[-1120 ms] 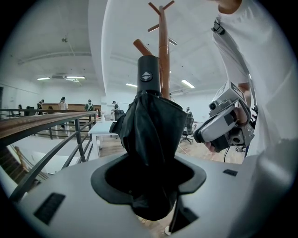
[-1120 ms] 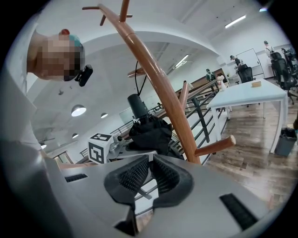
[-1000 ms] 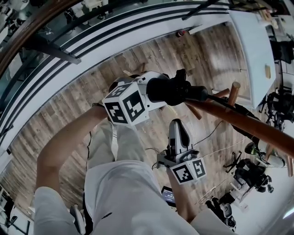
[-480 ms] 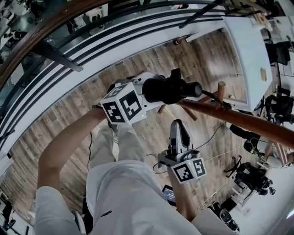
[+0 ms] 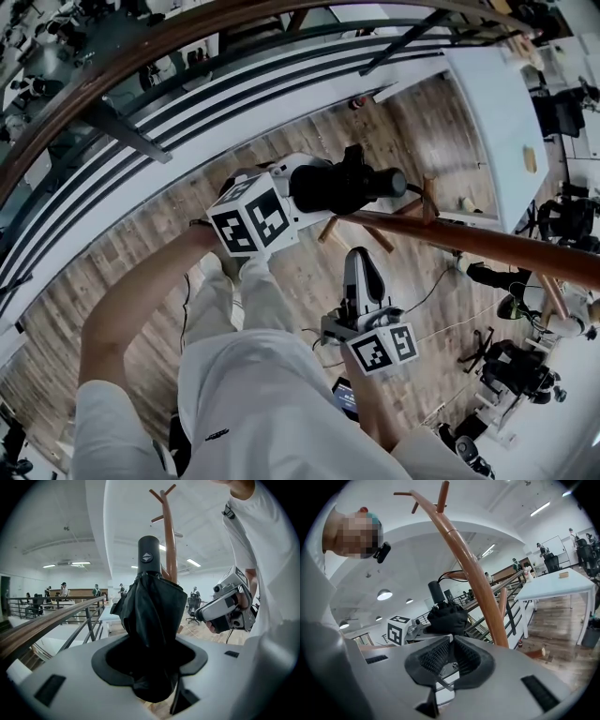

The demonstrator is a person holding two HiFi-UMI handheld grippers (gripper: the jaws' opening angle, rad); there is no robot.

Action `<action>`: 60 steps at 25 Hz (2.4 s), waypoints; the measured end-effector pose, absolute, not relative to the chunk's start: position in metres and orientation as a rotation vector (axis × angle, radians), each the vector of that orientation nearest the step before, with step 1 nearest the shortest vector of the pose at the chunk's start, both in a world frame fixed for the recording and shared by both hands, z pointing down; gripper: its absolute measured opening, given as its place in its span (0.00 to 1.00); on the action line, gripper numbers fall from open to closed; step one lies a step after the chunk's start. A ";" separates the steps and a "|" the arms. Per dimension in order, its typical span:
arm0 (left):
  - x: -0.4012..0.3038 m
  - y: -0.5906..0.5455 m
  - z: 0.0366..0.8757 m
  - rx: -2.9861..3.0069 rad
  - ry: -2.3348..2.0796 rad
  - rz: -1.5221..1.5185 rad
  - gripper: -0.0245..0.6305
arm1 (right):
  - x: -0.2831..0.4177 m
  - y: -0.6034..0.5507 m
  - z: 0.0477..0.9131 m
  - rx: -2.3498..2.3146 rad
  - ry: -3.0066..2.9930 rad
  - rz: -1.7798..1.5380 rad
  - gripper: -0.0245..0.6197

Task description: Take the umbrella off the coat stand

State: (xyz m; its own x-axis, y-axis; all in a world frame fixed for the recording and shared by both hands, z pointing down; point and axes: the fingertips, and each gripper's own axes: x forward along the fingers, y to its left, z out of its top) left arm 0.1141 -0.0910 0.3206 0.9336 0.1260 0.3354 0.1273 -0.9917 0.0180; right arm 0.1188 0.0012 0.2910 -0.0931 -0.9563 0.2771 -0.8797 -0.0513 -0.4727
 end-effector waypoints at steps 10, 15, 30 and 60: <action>0.108 -0.101 0.295 -3.120 -0.126 -0.514 0.39 | 0.113 -0.001 0.268 -1.997 2.067 -0.784 0.12; 0.103 -0.107 0.282 -3.131 -0.072 -0.517 0.39 | 0.113 -0.003 0.255 -1.988 2.067 -0.752 0.12; 0.056 -0.095 0.238 -3.150 0.105 -0.464 0.39 | 0.103 0.007 0.216 -1.967 2.076 -0.611 0.12; -0.028 -0.041 0.189 -3.176 0.335 -0.432 0.39 | 0.068 0.009 0.142 -1.839 2.486 -0.233 0.12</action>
